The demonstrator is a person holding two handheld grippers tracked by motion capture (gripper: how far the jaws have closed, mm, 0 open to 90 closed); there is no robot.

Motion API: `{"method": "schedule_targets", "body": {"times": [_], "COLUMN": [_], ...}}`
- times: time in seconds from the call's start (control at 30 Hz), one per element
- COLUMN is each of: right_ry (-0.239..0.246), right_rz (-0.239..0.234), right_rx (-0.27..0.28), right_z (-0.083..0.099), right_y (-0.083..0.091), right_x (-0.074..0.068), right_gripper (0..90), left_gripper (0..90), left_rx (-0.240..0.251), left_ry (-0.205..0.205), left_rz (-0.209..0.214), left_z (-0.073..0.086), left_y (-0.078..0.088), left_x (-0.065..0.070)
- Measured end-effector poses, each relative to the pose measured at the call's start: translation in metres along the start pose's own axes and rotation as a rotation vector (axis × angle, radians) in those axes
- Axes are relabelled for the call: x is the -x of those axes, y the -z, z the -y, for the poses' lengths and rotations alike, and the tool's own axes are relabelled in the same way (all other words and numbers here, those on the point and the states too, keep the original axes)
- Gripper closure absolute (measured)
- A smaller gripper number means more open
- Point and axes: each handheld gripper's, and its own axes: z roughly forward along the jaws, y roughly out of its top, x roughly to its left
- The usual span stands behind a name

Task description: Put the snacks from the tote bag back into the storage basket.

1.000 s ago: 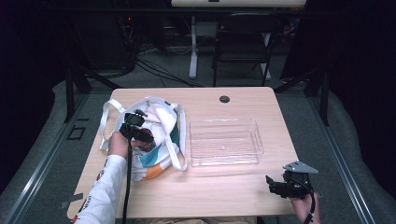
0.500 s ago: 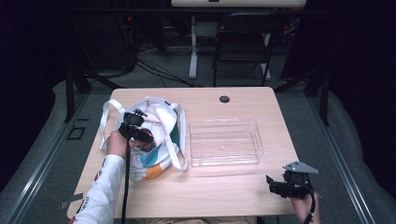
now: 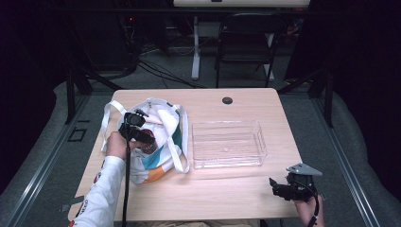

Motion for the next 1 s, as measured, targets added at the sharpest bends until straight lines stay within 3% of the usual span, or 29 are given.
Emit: {"method": "schedule_targets", "body": {"times": [1.0], "right_ry": [-0.006], "right_rz": [0.003], "right_rx": [0.004], "right_z": [0.000], "right_y": [0.000], "right_x": [0.000], "right_gripper": [14.4], "left_gripper": [27.2], "left_rx": [-0.027], "left_ry": [-0.026], "left_rz": [-0.014], "left_z": [-0.010], "left_y": [0.023], "left_x": [0.000]}}
